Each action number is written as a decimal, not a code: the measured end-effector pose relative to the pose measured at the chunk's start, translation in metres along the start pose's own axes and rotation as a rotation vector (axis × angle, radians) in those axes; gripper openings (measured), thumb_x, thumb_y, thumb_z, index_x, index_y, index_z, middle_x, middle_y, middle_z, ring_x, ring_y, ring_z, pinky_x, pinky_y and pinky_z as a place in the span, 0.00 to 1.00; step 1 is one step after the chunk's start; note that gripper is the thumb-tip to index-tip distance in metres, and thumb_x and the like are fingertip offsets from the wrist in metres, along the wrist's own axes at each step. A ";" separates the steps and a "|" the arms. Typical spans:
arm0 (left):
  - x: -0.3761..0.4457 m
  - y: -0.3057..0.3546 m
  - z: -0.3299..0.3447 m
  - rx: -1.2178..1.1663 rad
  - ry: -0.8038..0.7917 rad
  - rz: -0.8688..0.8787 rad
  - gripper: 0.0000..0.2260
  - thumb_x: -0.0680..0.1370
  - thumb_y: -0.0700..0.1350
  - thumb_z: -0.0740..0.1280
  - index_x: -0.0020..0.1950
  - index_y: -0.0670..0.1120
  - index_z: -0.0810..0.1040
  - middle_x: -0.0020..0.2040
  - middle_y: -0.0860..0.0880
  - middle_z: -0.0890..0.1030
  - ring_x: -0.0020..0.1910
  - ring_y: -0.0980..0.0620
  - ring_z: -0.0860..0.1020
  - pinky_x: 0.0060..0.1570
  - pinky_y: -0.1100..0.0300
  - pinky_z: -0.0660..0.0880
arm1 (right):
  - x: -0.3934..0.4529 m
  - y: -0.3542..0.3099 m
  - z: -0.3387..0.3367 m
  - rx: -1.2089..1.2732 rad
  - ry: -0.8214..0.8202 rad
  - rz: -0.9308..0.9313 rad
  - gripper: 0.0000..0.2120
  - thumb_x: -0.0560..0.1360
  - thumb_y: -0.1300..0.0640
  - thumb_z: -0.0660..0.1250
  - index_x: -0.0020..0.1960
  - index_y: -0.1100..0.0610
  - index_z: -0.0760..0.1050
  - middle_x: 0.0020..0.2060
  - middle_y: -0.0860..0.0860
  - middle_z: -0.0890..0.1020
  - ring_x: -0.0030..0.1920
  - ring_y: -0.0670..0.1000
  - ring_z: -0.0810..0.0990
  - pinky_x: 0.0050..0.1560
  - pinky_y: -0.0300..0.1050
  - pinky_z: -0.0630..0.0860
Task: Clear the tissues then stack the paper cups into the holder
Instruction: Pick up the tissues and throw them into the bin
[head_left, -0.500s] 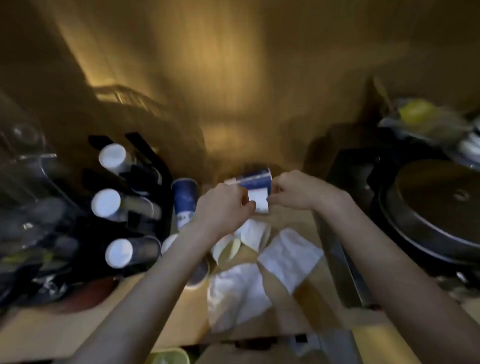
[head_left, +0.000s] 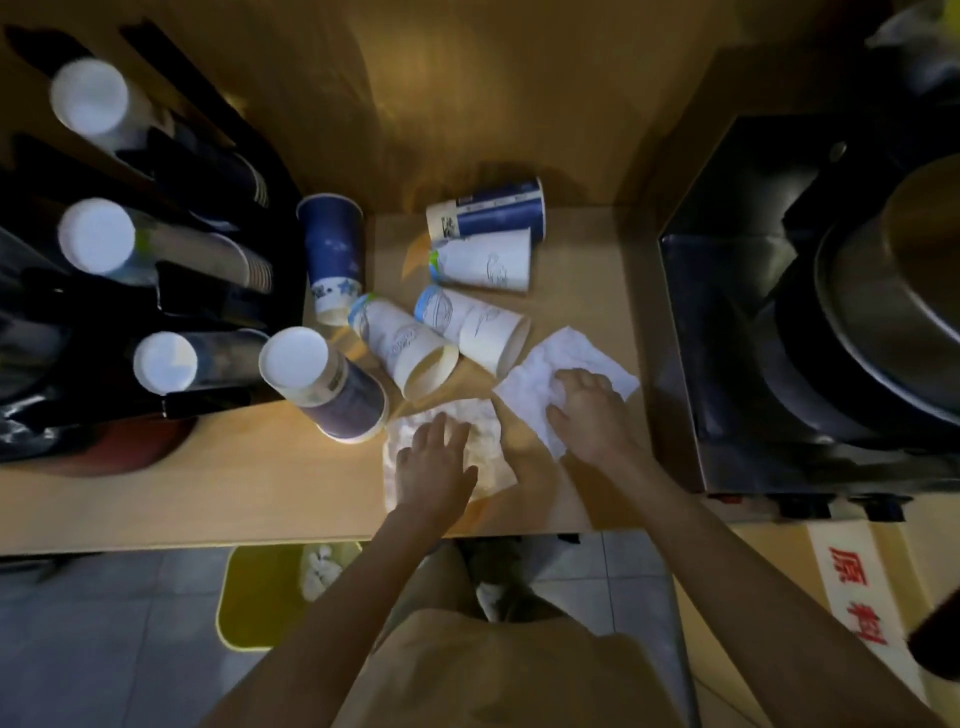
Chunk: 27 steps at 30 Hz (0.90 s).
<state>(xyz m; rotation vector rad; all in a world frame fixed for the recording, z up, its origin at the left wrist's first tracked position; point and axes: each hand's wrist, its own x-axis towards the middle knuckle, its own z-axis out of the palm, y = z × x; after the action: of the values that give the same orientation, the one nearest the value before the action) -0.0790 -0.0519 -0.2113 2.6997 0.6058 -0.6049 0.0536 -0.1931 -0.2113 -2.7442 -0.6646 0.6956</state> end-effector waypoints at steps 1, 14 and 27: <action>-0.001 -0.002 0.009 0.025 0.010 -0.008 0.25 0.78 0.51 0.59 0.73 0.51 0.56 0.77 0.46 0.55 0.74 0.45 0.57 0.68 0.46 0.62 | 0.002 0.002 0.005 -0.027 0.013 -0.004 0.23 0.76 0.54 0.59 0.70 0.56 0.61 0.69 0.58 0.67 0.67 0.60 0.65 0.63 0.53 0.66; -0.001 -0.019 0.038 -0.133 0.265 0.022 0.10 0.68 0.36 0.68 0.47 0.45 0.82 0.51 0.42 0.82 0.49 0.38 0.80 0.40 0.47 0.79 | -0.003 0.007 0.049 -0.071 0.125 -0.157 0.13 0.76 0.59 0.59 0.58 0.56 0.76 0.57 0.56 0.78 0.58 0.58 0.73 0.55 0.52 0.71; -0.083 -0.093 0.036 -0.582 0.404 -0.244 0.11 0.71 0.39 0.64 0.48 0.40 0.83 0.44 0.37 0.83 0.39 0.39 0.81 0.38 0.56 0.76 | -0.045 -0.100 0.060 0.539 -0.101 -0.249 0.06 0.72 0.62 0.65 0.46 0.56 0.79 0.41 0.54 0.84 0.42 0.51 0.81 0.45 0.46 0.76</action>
<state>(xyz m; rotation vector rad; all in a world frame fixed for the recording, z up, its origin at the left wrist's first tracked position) -0.2018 -0.0130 -0.2226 2.2053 1.0373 0.0808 -0.0485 -0.1215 -0.2122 -2.1076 -0.7012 0.8161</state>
